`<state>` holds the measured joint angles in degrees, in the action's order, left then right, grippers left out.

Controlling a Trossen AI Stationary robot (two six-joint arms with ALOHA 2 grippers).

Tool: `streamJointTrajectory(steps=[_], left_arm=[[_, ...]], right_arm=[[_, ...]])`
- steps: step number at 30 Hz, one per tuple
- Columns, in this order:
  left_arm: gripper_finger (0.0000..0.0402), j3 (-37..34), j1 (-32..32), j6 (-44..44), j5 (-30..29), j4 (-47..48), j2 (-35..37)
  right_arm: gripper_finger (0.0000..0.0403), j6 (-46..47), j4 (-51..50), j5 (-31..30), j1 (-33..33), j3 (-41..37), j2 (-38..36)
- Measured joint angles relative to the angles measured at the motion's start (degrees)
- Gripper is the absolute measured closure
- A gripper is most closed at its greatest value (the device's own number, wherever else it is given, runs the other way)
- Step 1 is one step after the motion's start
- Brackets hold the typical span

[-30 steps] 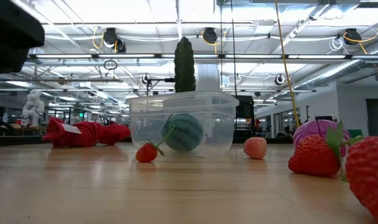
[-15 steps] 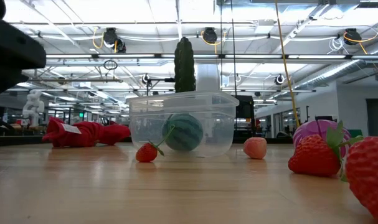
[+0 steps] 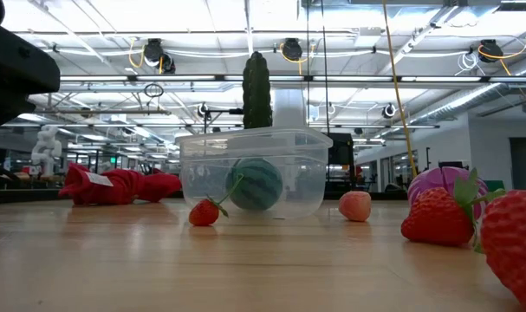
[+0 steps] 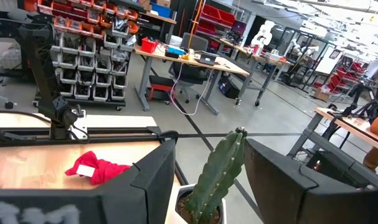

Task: Pick and placing Produce into tupperware
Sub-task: Put the pink dragon fruit into the transparent container

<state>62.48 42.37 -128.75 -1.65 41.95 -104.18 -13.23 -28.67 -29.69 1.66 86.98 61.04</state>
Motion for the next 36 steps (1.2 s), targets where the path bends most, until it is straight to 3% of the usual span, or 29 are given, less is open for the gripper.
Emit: streamJointTrajectory(steps=[36], left_arm=[[0.0009,0.0,0.0,1.5,0.3,-0.2,0.1]], right_arm=[[0.0220,-1.0,0.2,0.0,0.0,0.0,0.0]])
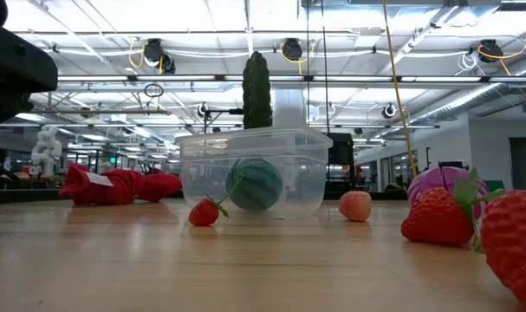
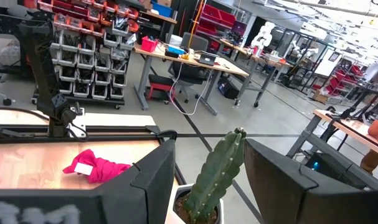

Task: Pick and placing Produce into tupperware
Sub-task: Put the pink dragon fruit into the transparent container

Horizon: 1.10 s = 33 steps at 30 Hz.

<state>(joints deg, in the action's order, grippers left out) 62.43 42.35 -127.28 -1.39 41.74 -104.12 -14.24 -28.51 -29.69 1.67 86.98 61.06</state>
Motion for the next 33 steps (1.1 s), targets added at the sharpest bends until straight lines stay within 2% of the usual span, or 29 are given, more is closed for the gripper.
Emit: streamJointTrajectory(steps=[33], left_arm=[[0.0009,0.0,0.0,-0.9,1.0,0.0,0.0]], right_arm=[[0.0220,0.0,0.0,0.0,0.0,0.0,0.0]])
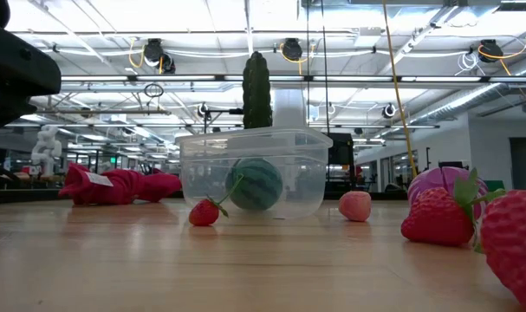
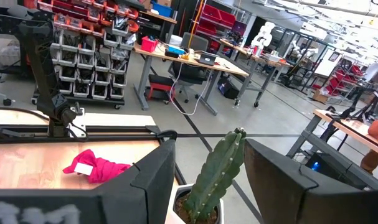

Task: Pick and placing Produce into tupperware
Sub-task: Put the pink dragon fruit into the transparent container

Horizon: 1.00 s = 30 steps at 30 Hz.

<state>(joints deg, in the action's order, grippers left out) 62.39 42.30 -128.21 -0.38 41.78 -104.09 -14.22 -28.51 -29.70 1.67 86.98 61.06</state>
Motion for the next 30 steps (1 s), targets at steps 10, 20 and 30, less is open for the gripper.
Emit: streamJointTrajectory(steps=[10,20,30], left_arm=[[0.0009,0.0,0.0,-0.1,0.2,0.0,0.0],[0.0009,0.0,-0.9,-0.1,0.8,0.1,0.0],[0.0009,0.0,-1.1,-0.1,1.7,0.1,0.0]], right_arm=[[0.0220,0.0,0.0,0.0,0.0,0.0,0.0],[0.0220,0.0,0.0,0.0,0.0,0.0,0.0],[0.0220,0.0,0.0,0.0,0.0,0.0,0.0]])
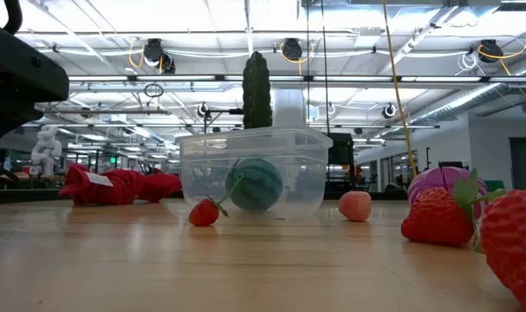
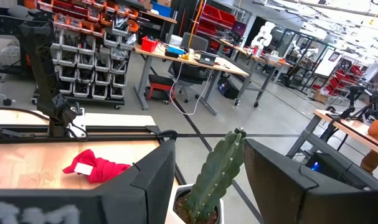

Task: Pick and placing Produce into tupperware
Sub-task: Put the pink dragon fruit into the transparent container

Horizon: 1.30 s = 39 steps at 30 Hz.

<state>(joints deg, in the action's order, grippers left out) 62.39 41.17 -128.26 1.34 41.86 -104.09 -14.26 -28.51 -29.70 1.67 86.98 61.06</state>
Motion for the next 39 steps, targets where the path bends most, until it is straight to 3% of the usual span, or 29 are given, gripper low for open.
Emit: streamJointTrajectory(steps=[6,15,22,33,39], left_arm=[[0.0022,0.0,0.0,0.0,0.0,0.1,0.0],[0.0130,0.0,0.1,-0.1,0.4,0.0,0.0],[0.0176,0.0,0.1,-0.5,0.4,-0.6,0.0],[0.0160,0.0,0.1,-0.9,0.2,-0.6,0.0],[0.0171,0.0,0.1,-1.0,0.1,-0.9,0.0]], right_arm=[[0.0220,0.0,0.0,0.0,0.0,0.0,0.0],[0.0220,0.0,0.0,0.0,0.0,0.0,0.0],[0.0220,0.0,0.0,0.0,0.0,0.0,0.0],[0.0220,0.0,0.0,0.0,0.0,0.0,0.0],[0.0220,0.0,0.0,0.0,0.0,0.0,0.0]])
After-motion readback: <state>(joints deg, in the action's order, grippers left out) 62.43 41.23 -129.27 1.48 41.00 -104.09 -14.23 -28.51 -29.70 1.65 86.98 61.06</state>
